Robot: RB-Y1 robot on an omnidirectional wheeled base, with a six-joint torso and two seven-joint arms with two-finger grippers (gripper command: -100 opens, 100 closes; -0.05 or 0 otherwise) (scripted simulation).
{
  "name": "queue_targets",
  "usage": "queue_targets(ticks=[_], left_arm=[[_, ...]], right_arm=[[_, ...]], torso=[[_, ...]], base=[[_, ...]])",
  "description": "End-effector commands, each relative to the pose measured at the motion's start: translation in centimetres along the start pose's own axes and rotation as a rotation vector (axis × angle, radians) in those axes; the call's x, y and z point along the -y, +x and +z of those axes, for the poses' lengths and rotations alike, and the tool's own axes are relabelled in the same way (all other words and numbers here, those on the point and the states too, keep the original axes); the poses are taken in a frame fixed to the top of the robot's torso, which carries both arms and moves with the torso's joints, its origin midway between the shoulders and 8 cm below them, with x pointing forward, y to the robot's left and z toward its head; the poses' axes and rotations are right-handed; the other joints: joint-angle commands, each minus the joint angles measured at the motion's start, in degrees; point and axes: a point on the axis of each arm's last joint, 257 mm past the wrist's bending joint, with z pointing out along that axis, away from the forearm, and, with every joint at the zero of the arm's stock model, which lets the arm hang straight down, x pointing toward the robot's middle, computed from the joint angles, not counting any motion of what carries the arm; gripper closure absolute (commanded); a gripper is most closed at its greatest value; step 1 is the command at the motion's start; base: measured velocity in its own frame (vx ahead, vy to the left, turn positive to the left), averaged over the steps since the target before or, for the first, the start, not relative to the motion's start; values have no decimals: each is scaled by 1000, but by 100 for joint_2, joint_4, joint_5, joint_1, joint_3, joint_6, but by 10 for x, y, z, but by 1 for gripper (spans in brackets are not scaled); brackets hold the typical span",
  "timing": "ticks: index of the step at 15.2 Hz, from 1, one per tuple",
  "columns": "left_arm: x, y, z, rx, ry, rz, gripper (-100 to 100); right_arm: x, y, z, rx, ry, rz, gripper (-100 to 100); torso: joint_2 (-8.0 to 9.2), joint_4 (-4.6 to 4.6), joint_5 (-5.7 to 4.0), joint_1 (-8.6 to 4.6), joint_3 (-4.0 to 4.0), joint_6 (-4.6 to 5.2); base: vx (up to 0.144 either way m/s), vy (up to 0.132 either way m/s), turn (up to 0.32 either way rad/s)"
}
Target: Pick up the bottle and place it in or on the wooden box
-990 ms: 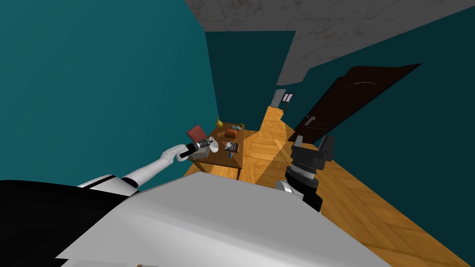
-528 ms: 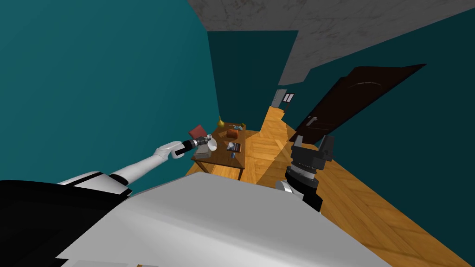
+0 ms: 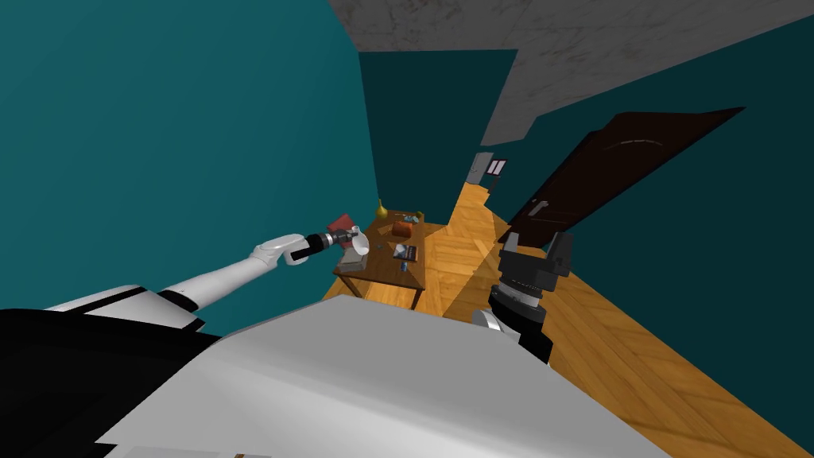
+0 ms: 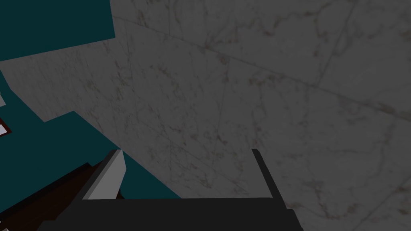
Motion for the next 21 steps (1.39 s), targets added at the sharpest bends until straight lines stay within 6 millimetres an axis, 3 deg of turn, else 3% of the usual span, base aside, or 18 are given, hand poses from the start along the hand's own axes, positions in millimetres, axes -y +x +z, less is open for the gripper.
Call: queue_targets(ticks=[1,7,9,10,14,15,21], left_arm=[[-6,-11,-5,-4,1,-2,100],[-19,-42,-18,-18,0,-4,100],[-20,-40,-18,-17,0,-2,100],[-20,-42,-18,-17,-1,-3,-100],[-20,-42,-18,-17,-1,-3,-100],[-21,-56,-22,-19,6,-3,-100],[-20,-83,-29,-25,21,-3,-100]], right_arm=[[0,0,0,0,0,0,0],[0,0,0,0,0,0,0],[0,0,0,0,0,0,0],[0,0,0,0,0,0,0],[0,0,0,0,0,0,0],[0,0,0,0,0,0,0],[0,0,0,0,0,0,0]], torso=[[0,0,0,0,0,0],[3,4,-1,1,3,-2],[2,3,-1,2,3,-4],[1,1,1,-8,1,-1],[-4,-1,-5,-37,-2,1],[-4,-1,-6,-39,-2,1],[-14,-3,-10,-51,-8,0]], base=[[-18,93,13],[-12,91,14],[-4,73,10],[-1,22,0],[0,4,0],[11,-9,38],[25,-17,43]])
